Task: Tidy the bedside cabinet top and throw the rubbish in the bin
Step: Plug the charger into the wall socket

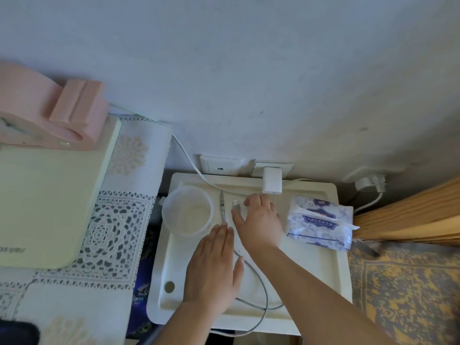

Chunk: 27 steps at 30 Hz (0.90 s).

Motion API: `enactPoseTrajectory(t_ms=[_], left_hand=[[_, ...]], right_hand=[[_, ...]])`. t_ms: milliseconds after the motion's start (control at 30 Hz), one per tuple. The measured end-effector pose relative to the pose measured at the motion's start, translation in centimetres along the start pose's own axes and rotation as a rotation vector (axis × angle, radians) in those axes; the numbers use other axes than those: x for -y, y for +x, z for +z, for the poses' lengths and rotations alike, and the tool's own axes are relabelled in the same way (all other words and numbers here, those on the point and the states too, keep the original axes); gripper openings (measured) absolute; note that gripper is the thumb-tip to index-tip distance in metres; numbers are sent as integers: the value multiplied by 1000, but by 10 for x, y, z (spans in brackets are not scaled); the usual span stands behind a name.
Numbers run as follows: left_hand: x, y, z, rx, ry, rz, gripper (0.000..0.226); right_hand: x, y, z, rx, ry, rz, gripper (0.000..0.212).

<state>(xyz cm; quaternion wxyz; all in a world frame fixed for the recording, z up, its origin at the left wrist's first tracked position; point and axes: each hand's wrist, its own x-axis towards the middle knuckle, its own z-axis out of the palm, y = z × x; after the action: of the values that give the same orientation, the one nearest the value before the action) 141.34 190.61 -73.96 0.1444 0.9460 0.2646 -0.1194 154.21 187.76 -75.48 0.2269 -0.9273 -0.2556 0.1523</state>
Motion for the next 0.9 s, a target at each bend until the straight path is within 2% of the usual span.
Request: enactPoseTrajectory(t_ms=[233,400,533,633,733,900], left_hand=[[-4,1,6,-79,-121,-9,54],[-19,18,-6,-219,-481,-191,47],[-35,47,-28,-246,-720,-240,44],[-45,75,-50,-135,-1034,-338,39],[-46,101,-64,-68,-1282,-399,11],[-38,125,-57,158,-1438,-513,27]], right_hand=[[2,1,3,-17,126,143,17],[-4,-18,-16,-102,339,286,13],[-9,-29,-39,-142,529,363,14],[-10,-29,-49,-162,643,404,16],[-14,-26,-52,-172,723,432,15],[-21,-21,-47,-194,775,439,14]])
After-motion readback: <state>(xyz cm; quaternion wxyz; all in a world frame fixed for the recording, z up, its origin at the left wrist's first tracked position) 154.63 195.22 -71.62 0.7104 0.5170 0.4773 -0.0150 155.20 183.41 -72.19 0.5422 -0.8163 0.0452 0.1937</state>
